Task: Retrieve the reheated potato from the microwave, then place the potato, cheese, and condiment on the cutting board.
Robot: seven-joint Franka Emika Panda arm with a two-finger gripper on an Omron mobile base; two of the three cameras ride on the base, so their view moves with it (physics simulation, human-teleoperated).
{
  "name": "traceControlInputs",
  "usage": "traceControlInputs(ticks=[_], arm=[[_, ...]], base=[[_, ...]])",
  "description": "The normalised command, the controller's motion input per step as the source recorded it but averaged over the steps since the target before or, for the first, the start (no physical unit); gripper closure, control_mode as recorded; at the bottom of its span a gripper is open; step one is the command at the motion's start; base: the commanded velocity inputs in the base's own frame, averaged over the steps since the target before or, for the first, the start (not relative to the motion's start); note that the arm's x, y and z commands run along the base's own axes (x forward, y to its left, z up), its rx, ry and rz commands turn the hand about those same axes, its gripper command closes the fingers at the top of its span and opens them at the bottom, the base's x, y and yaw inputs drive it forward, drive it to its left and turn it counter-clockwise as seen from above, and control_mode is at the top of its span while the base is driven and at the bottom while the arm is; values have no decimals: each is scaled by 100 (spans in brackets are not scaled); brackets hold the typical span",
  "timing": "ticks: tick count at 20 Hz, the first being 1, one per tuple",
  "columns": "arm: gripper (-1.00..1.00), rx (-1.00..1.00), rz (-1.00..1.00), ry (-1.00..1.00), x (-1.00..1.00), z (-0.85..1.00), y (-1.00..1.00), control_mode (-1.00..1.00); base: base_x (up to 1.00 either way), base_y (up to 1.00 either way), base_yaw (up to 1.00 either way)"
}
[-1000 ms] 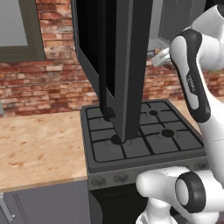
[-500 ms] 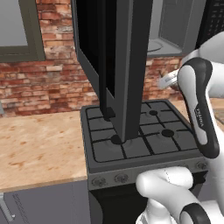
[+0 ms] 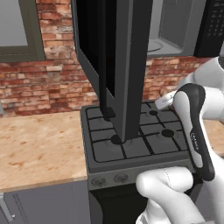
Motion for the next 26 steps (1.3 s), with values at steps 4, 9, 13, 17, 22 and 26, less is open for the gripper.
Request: traceControlInputs(ticks=[4,9,13,17,22,26], arm=[[100,3,-1,0,0,-41,-2,-100],[100,2,0,1,9,-35,0,-100],[100,0,0,0,0,-1,0,-100],[100,0,0,0,0,0,0,-100],[100,0,0,0,0,0,0,-100],[100,0,0,0,0,0,0,-100]], base=[[0,0,0],[0,0,0],[0,0,0],[0,0,0],[0,0,0],[0,0,0]])
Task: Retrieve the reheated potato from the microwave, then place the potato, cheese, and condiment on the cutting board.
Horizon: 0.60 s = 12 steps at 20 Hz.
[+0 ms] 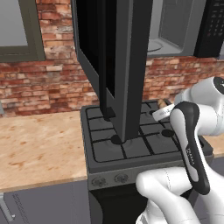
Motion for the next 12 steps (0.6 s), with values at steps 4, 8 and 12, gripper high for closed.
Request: traceControlInputs(ticks=[4,8,12], arm=[[100,0,0,0,0,0,0,-100],[100,0,0,0,0,0,0,-100],[100,0,0,0,0,0,0,100]], base=[[0,0,0],[0,0,0],[0,0,0]])
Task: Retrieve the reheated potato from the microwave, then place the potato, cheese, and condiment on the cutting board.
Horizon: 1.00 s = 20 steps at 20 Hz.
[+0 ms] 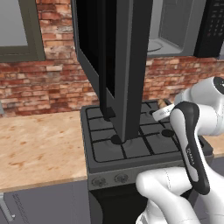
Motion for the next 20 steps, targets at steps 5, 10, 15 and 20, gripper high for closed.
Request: traceControlInputs(ticks=[5,10,15,20], arm=[[100,0,0,0,0,0,0,100],[100,0,0,0,0,0,0,100],[100,0,0,0,0,0,0,100],[100,0,0,0,0,0,0,100]], base=[[0,0,0],[0,0,0],[-11,-2,0],[-29,-43,-9]])
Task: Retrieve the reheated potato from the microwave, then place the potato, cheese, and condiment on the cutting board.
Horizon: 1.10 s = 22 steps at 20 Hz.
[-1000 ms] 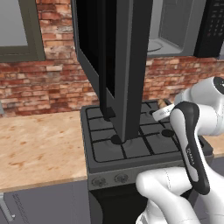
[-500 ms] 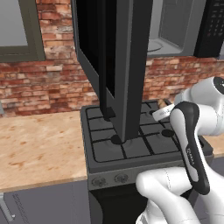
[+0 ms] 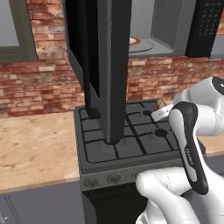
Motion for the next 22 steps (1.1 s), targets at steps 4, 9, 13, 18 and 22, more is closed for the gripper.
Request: traceControlInputs(ticks=[4,9,13,18,22], arm=[[100,0,0,0,0,0,0,100],[100,0,0,0,0,0,0,100],[100,0,0,0,0,0,0,100],[100,0,0,0,0,0,0,100],[100,0,0,0,0,0,0,100]], base=[[-21,-62,-6],[-9,-68,-3],[1,-75,0],[8,-76,0],[14,-73,0]])
